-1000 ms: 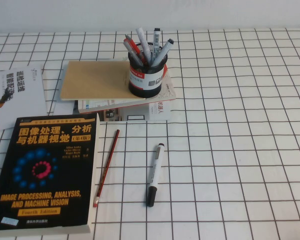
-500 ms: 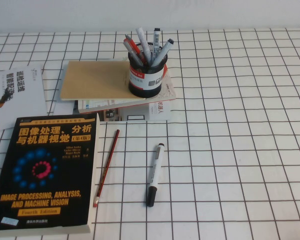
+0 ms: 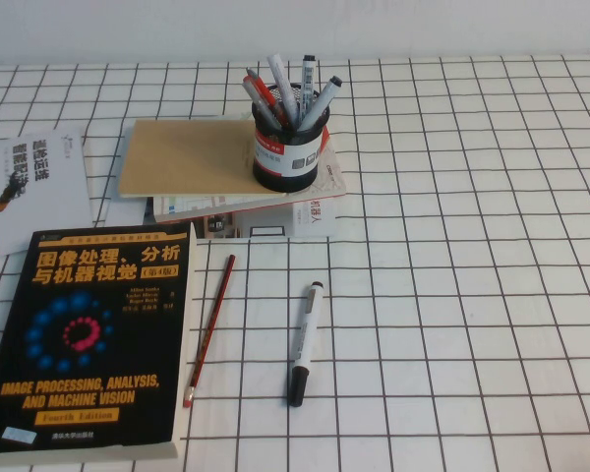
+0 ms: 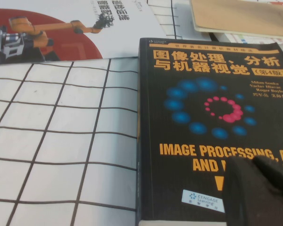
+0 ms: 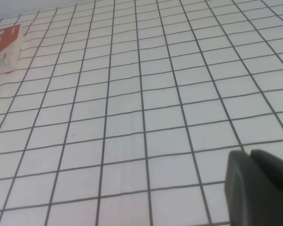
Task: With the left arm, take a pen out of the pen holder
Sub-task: 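Take a marker out of the pen holder and lay it on the table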
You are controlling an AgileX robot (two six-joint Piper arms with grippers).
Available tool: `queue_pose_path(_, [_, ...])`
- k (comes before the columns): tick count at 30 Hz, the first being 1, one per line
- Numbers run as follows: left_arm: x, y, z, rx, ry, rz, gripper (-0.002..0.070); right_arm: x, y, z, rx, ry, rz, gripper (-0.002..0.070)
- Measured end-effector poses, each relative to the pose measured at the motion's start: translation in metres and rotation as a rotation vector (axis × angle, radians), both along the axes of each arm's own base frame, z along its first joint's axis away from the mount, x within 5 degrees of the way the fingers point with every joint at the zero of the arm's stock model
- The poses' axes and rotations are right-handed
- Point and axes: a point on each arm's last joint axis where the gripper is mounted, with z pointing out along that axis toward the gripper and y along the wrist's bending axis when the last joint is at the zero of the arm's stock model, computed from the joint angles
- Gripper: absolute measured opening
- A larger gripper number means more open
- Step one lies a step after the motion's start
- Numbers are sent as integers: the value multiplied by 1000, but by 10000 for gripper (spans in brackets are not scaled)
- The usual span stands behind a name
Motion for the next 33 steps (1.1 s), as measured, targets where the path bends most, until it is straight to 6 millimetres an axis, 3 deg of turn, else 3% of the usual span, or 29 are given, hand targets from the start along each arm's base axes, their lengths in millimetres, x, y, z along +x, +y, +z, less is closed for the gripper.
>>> queue_pose_path(5, [0,-1,0,-26,-1,0,-2,0,0,0,0,0,0,-17])
queue_pose_path(7, [1,-3,2,-110,-19,2,-2,0,0,0,0,0,0,-17])
queue_pose_path(12, [3,-8,19,-650,-143,46,-2,0,0,0,0,0,0,-17])
queue_pose_path(15, [4,-6,25,-793,-195,65,-2,0,0,0,0,0,0,-17])
queue_pose_path(26, [3,-4,32,-824,-256,71,-2,0,0,0,0,0,0,-17])
queue_pose_path(33, [6,-12,81,-488,-179,-44,-2,0,0,0,0,0,0,-17])
